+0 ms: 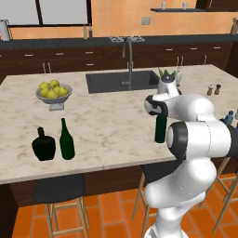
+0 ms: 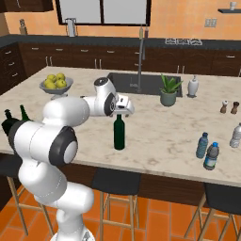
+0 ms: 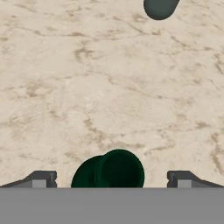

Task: Move the plastic bottles in the middle to the plastics group, and the glass bottles in the middle to the glass group.

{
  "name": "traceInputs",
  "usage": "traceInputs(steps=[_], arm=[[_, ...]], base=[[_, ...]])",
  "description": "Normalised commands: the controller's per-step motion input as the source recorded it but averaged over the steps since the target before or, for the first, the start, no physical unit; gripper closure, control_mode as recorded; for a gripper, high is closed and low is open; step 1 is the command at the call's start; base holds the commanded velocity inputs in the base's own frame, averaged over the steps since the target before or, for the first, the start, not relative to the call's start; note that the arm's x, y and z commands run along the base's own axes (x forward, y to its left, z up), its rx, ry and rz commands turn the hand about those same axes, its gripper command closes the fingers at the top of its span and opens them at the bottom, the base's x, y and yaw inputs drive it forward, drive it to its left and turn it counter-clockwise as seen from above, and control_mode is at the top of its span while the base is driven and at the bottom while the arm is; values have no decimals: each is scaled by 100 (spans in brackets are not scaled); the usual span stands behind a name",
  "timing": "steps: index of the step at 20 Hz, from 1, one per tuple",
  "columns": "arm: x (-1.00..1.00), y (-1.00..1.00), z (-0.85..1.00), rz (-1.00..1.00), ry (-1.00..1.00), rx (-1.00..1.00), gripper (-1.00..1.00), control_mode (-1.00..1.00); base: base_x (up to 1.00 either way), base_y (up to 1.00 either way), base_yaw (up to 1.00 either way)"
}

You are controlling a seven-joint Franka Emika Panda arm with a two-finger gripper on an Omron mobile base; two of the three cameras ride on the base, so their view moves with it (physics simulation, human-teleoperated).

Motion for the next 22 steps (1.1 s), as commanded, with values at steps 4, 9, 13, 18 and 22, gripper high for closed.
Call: traceInputs(steps=[4,9,13,18,22], arm=[[0,0,-3,0,0,2,-100,-100],[-1,0,-2,0,0,4,-100,-100],[1,-5,-2,0,0,3,-100,-100],[2,-2,0,0,0,0,-100,-100],[0,-1,2,0,0,1,-100,-100]], base=[[0,0,0],[0,0,0],[0,0,0],[0,0,0],[0,0,0]])
